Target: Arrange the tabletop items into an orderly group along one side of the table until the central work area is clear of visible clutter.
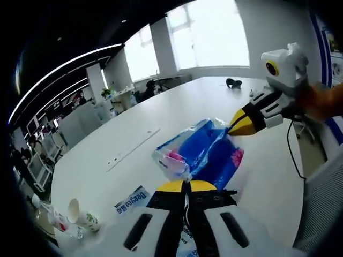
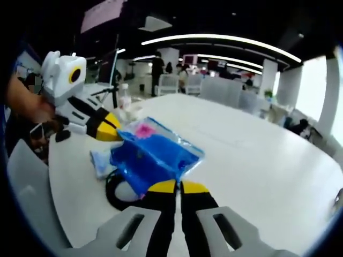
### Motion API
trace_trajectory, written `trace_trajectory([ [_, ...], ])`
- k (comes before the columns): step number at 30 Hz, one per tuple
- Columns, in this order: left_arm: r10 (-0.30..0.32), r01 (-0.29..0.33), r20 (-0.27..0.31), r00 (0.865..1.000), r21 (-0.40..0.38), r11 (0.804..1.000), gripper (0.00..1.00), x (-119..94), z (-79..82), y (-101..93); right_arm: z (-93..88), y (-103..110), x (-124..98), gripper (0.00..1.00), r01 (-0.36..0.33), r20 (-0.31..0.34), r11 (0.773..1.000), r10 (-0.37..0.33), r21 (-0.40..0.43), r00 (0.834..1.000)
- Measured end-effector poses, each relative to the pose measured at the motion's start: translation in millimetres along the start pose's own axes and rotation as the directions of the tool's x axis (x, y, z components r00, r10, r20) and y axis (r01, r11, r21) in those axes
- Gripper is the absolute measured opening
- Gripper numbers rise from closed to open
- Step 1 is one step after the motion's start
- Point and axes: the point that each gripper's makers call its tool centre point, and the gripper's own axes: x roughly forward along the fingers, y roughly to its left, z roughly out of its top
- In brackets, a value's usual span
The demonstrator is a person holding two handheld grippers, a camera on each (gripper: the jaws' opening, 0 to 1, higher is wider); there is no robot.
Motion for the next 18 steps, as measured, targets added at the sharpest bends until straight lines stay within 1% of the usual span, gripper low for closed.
trace_trajectory([
  [3, 0.002, -0.002, 0.002, 1.0, -0.007, 1.0, 0.0, 3.2, 1.4, 2.6, 0.6, -3.2, 1.6, 0.0, -0.002, 0.003, 1.0, 0.002, 0.004, 1.0],
  [9, 0.001, 0.0, 0.013, 1.0, -0.014, 1.0, 0.0, 11.6, 7.4, 5.3, -1.1, -10.5, 3.9, 0.0, -0.005, -0.001, 1.0, 0.005, -0.017, 1.0],
  [18, -0.017, 0.018, 0.02, 1.0, -0.032, 0.999, 0.0, 29.6, 13.1, 0.9, -10.0, -29.7, 7.6, 0.0, 0.007, -0.021, 1.0, -0.007, -0.003, 1.0],
])
